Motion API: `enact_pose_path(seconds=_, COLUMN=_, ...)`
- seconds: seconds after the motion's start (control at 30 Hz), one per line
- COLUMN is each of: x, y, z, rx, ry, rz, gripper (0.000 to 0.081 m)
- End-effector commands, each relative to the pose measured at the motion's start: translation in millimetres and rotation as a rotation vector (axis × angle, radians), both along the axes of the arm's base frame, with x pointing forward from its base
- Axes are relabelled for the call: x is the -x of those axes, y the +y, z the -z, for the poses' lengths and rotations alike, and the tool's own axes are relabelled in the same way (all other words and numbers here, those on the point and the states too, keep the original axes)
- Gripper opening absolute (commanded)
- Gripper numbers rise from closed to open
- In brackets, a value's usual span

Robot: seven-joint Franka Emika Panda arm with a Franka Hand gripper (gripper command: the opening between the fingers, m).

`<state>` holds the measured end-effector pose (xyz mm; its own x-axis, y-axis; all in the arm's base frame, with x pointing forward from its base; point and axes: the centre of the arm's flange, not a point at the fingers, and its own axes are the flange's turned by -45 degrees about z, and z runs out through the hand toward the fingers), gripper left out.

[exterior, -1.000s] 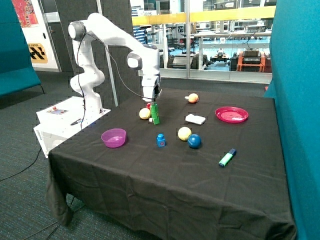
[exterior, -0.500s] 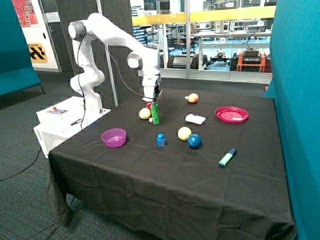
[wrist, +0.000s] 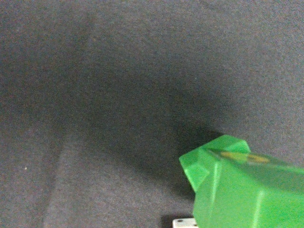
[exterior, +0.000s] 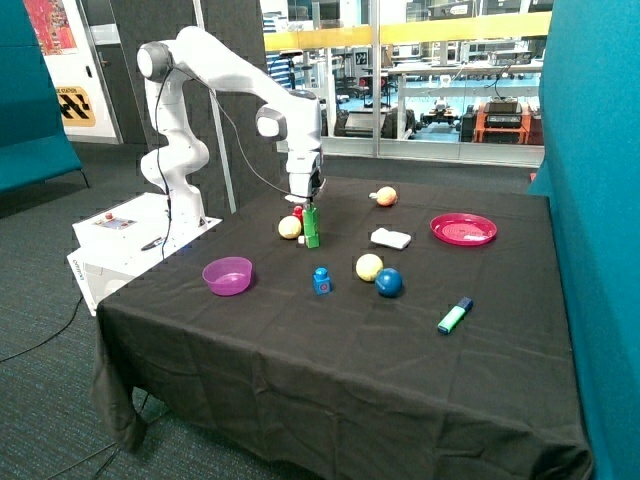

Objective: Stack green blocks

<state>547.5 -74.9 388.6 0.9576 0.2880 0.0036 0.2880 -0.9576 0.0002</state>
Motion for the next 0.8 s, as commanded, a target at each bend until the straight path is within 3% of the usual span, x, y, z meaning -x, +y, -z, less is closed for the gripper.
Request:
enact_pose_path(seconds=0.0, x=-2, y=-3, z=-1.4, rx=0.0009, ry=0.0035, rz=0.008, gripper=0.0808)
enact_pose_path(seconds=0.43, x=1, y=-9, z=-1.4, rx=0.0008, ry=0.0035, rz=0.021, gripper=0.0808)
enact_pose_path(seconds=0.77, x=15, y=-22, z=-21.6, rx=0.0009, ry=0.0035, rz=0.007, gripper=0.0808)
